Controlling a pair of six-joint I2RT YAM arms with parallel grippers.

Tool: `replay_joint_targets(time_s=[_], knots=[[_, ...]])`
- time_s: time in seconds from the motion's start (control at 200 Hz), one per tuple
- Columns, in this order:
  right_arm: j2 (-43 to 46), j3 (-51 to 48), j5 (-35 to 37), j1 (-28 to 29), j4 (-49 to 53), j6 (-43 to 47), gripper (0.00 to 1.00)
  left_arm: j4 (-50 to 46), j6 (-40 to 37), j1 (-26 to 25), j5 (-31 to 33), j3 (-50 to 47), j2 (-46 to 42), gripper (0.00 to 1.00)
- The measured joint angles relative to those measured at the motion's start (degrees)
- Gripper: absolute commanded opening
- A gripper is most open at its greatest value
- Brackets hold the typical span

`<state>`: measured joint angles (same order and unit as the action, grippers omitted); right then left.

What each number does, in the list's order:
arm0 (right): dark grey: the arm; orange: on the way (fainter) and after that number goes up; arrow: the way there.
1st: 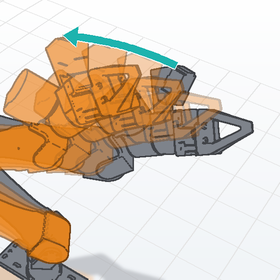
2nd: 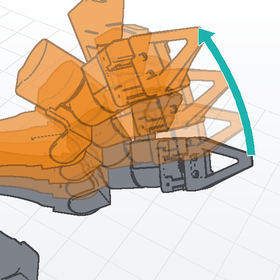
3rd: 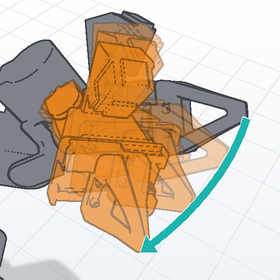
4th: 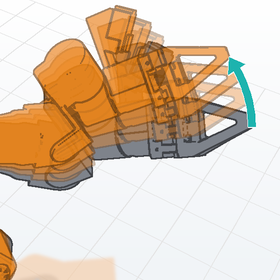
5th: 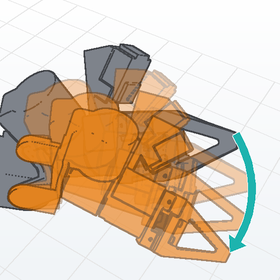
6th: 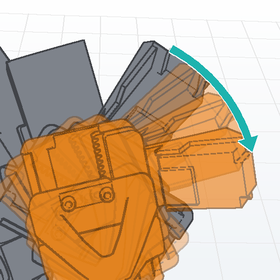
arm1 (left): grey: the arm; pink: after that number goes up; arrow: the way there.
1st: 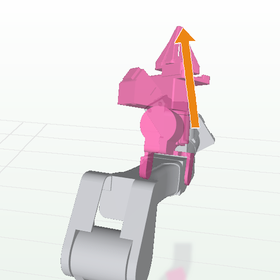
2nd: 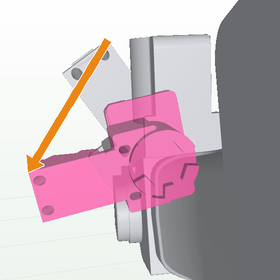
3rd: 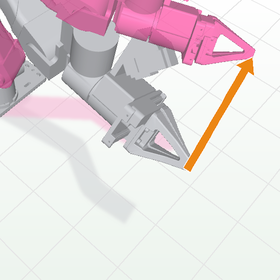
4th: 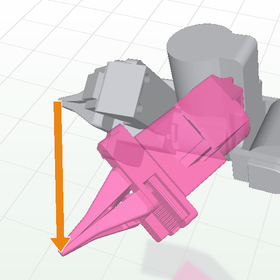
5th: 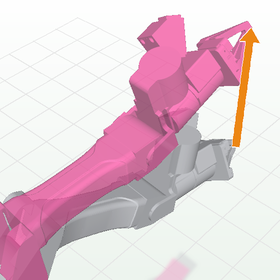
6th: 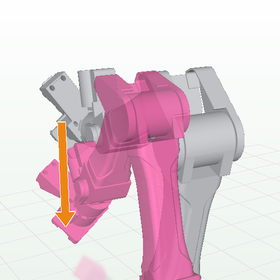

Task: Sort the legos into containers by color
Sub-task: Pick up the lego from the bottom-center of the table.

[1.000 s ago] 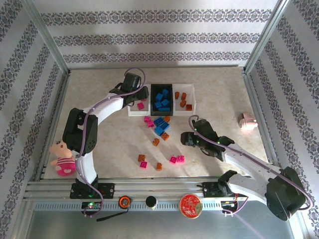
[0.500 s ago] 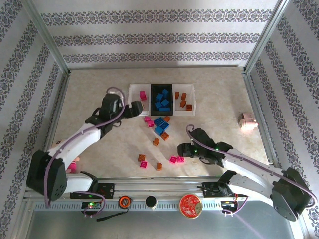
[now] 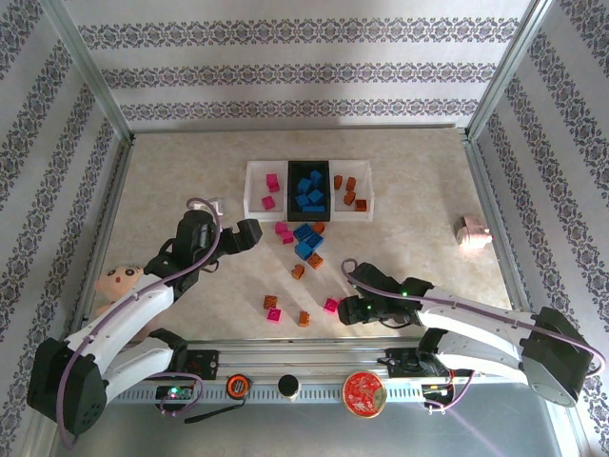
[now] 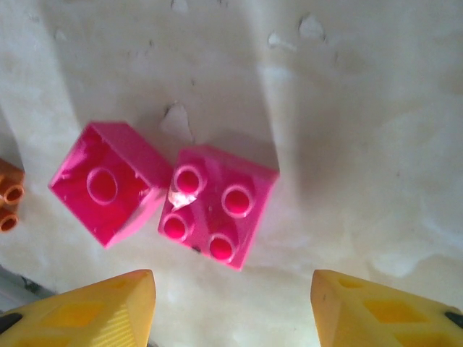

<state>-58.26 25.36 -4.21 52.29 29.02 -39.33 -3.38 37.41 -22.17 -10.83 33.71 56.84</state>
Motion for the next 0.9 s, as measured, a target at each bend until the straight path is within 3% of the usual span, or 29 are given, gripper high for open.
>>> replay_joint_targets(time_s=[0.495,0.755,0.904], knots=[[-10.1,5.42,2.82,1.9,-1.03,0.76,0.57,-0.28,0.57,0.0,-0.11,-0.68,0.85,0.97],[-16.37,7.52,5.57,2.25,-1.57,2.16,0.49,-1.92,0.52,0.0,0.07,-1.88,-0.98,0.97],[-16.87,8.0,6.6,2.25,-0.92,2.34,0.35,-2.86,0.33,0.0,0.37,-2.21,-1.49,0.99]])
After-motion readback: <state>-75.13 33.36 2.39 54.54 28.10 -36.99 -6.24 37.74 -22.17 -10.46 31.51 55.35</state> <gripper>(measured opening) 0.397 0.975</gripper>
